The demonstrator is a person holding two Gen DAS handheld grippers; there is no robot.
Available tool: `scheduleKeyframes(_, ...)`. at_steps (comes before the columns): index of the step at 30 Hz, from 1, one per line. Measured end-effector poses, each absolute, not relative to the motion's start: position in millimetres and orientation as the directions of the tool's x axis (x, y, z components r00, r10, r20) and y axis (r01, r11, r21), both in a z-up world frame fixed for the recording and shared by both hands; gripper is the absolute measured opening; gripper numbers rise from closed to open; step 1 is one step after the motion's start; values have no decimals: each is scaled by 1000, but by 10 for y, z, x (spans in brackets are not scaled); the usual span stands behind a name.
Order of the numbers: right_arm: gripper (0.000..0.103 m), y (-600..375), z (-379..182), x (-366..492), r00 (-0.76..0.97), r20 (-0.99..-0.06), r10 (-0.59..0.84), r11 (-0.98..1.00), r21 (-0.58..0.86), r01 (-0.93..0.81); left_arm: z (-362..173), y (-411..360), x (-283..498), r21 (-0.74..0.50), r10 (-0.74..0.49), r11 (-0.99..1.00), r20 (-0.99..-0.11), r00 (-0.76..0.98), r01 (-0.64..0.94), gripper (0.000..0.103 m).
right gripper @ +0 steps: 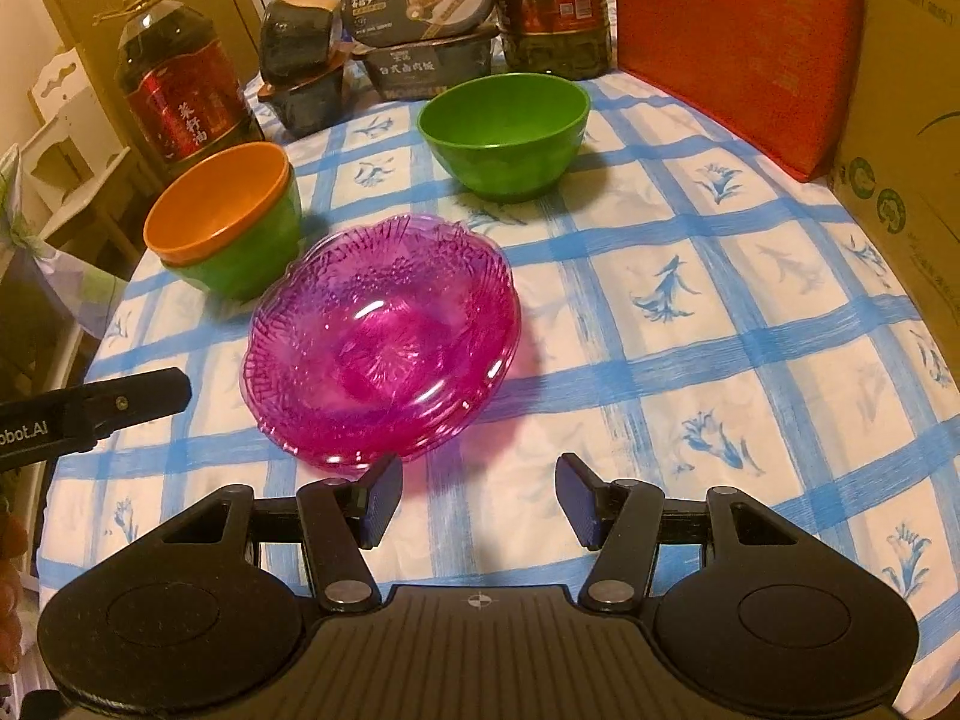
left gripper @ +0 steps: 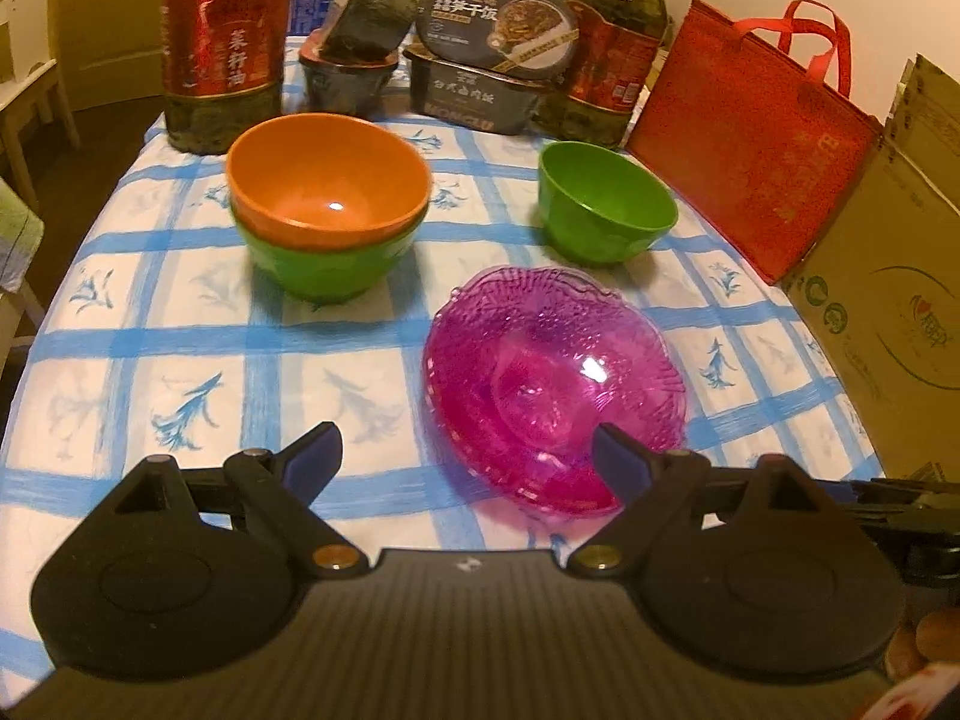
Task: Organize plates and bowls
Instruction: 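Move both tools to the other green bowl beside the red bag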
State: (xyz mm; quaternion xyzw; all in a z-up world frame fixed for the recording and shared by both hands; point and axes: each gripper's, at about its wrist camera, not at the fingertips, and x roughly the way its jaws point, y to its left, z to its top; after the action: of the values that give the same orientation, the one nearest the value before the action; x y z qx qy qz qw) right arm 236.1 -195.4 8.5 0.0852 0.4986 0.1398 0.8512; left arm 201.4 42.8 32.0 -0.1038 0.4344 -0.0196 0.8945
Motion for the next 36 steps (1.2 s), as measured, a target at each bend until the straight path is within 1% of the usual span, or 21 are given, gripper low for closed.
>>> scheduleKeyframes(6,57,-2058,124,2527,477,-813,334,942,310,-131,344,354,2258,-225,-153,974,-772,616,-40,89)
scheduleKeyframes(11,57,-2181,159,2759,495,-803,333,941,318,-117,365,250,2546,-214,-157,977,-770,618,-20,89)
scheduleKeyframes(18,57,-2352,166,3222,512,-796,322,944,312,-108,345,129,3099,-207,-171,978,-774,610,11,89)
scheduleKeyframes(23,57,-2475,121,3624,503,-794,340,935,343,-90,332,34,3549,-224,-192,974,-755,627,28,88)
scheduleKeyframes(26,57,-2536,95,3866,502,-793,346,932,353,-84,285,-33,3842,-226,-194,974,-765,614,26,87)
scheduleKeyframes(29,57,-2596,60,4089,506,-790,347,929,363,-70,223,-104,4100,-214,-188,976,-774,605,29,83)
scheduleKeyframes(33,56,-2675,4,4371,509,-779,367,917,394,-59,103,-155,4386,-230,-196,973,-777,598,19,80)
scheduleKeyframes(35,56,-2693,-13,4488,514,-772,374,913,403,-59,44,-170,4512,-232,-194,973,-780,595,13,76)
scheduleKeyframes(36,56,-2699,-24,4548,514,-770,378,911,408,-58,21,-177,4565,-225,-186,974,-782,595,8,73)
